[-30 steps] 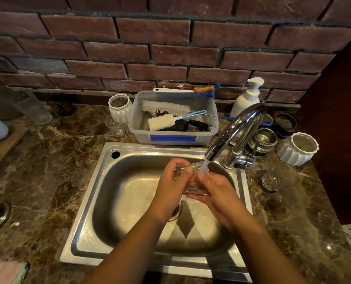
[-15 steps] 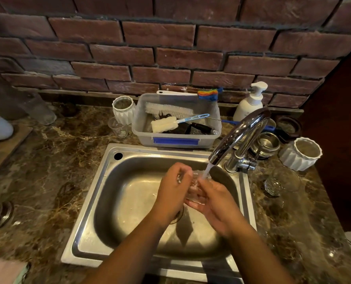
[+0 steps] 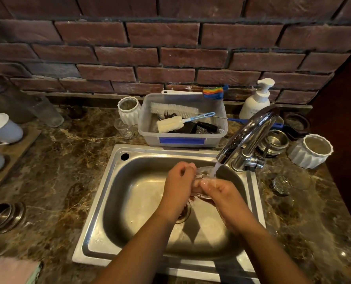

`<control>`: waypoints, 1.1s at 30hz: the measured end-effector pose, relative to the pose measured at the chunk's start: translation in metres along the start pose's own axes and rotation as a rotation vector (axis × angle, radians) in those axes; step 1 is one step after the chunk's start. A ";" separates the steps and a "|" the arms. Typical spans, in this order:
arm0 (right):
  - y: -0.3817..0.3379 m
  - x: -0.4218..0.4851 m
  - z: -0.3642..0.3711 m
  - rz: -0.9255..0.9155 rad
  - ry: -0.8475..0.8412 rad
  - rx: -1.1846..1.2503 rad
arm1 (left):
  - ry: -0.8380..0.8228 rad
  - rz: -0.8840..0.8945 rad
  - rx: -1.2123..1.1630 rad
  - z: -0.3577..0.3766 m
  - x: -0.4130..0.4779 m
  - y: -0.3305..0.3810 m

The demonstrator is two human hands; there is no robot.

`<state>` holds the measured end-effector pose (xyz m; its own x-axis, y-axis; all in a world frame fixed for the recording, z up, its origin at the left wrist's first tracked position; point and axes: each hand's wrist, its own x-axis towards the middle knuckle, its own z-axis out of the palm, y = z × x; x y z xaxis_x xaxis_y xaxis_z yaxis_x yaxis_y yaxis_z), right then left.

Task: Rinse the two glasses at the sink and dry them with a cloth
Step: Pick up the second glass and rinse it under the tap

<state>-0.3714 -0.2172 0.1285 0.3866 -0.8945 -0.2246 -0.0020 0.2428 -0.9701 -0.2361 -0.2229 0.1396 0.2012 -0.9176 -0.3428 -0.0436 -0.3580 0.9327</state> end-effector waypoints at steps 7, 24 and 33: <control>-0.012 0.004 0.002 -0.044 0.057 -0.233 | -0.086 -0.030 -0.182 -0.002 0.005 -0.011; -0.010 -0.001 0.014 -0.016 0.096 -0.177 | 0.018 -0.011 -0.159 0.001 0.000 -0.014; -0.001 -0.008 -0.004 -0.178 -0.017 -0.518 | -0.154 -0.656 -0.339 -0.009 0.008 0.014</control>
<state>-0.3785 -0.2116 0.1310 0.4372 -0.8976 -0.0558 -0.3876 -0.1321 -0.9123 -0.2266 -0.2335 0.1508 -0.0582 -0.5569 -0.8285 0.3466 -0.7896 0.5064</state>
